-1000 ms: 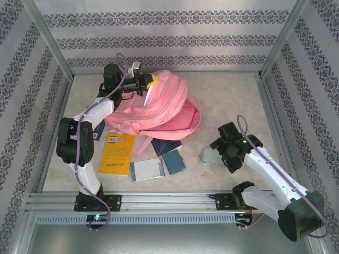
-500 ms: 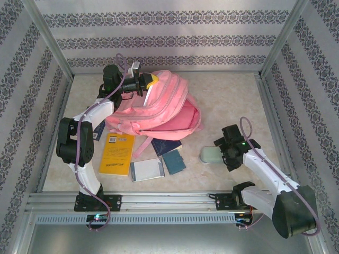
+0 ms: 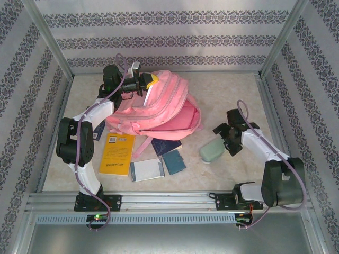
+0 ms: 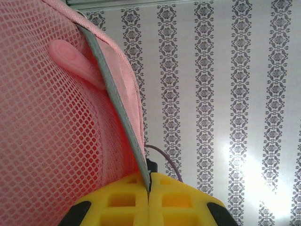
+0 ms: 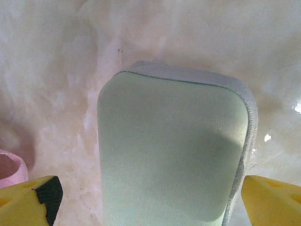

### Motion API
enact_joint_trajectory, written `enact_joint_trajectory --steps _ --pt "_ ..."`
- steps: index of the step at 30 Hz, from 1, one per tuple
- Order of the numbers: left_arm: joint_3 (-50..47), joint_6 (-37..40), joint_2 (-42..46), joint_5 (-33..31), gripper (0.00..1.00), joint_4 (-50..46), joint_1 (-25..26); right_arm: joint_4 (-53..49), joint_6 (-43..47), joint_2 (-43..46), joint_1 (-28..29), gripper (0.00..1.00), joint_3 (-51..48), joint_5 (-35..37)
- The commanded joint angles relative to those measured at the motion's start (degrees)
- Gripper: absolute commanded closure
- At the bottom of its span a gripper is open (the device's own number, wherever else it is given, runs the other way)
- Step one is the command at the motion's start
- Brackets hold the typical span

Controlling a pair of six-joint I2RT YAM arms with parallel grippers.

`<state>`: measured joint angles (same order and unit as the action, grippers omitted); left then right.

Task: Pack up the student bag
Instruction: Rotate the glasses case at the middle-right of the table, then pick up the glasses case from the middle-right of the table.

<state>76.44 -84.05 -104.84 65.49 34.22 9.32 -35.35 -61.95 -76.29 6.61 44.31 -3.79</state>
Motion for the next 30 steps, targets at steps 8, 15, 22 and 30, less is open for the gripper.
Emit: enact_joint_trajectory --steps 8,15,22,30 --pt "0.2 -0.49 2.46 -0.03 1.0 7.28 -0.51 -5.71 -1.25 -4.4 3.69 0.02 0.97 -2.17" --pt "0.28 -0.41 2.53 0.05 1.0 7.16 -0.47 -1.87 -1.41 -9.28 5.08 0.02 1.74 -4.07" --pt "0.27 -0.11 2.45 0.1 1.0 6.91 -0.45 0.53 -1.49 -10.54 5.11 0.09 0.74 -3.1" --pt "0.45 0.01 2.09 0.29 1.0 6.61 -0.45 -3.56 -0.42 -4.77 4.9 0.22 1.83 0.01"
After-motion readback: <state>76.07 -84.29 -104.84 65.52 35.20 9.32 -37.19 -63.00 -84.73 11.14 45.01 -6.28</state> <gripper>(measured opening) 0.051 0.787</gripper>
